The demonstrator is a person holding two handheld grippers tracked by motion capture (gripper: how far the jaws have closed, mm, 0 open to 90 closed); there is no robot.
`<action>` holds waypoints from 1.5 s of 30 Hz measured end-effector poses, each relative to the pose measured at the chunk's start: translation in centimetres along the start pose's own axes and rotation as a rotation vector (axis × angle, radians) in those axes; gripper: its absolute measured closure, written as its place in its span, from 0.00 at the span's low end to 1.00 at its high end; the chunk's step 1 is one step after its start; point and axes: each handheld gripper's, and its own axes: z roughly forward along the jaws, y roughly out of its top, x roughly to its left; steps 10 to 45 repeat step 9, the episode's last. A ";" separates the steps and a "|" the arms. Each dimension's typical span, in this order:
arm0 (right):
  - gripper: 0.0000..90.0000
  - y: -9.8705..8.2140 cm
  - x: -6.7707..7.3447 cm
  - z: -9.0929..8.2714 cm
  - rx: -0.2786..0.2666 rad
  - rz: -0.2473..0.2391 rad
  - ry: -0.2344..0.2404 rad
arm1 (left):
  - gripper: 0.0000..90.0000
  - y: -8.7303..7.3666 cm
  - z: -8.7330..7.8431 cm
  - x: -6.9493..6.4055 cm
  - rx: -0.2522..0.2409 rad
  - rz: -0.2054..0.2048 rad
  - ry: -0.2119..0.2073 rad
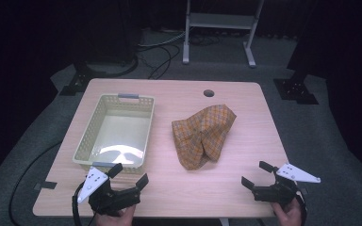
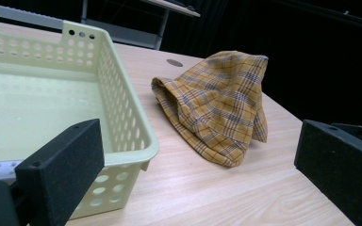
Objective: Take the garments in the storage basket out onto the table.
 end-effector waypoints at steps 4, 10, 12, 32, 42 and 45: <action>0.03 0.0 0.1 0.0 0.001 -0.001 0.001 | 0.02 -0.1 -0.4 0.3 -0.005 -0.005 0.011; 0.03 0.0 0.1 -0.1 -0.002 0.000 -0.002 | 0.02 0.0 -0.9 0.5 -0.028 -0.012 0.022; 0.03 0.0 0.1 -0.1 -0.002 0.000 -0.002 | 0.02 0.0 -0.9 0.5 -0.028 -0.012 0.022; 0.03 0.0 0.1 -0.1 -0.002 0.000 -0.002 | 0.02 0.0 -0.9 0.5 -0.028 -0.012 0.022; 0.03 0.0 0.1 -0.1 -0.002 0.000 -0.002 | 0.02 0.0 -0.9 0.5 -0.028 -0.012 0.022; 0.03 0.0 0.1 -0.1 -0.002 0.000 -0.002 | 0.02 0.0 -0.9 0.5 -0.028 -0.012 0.022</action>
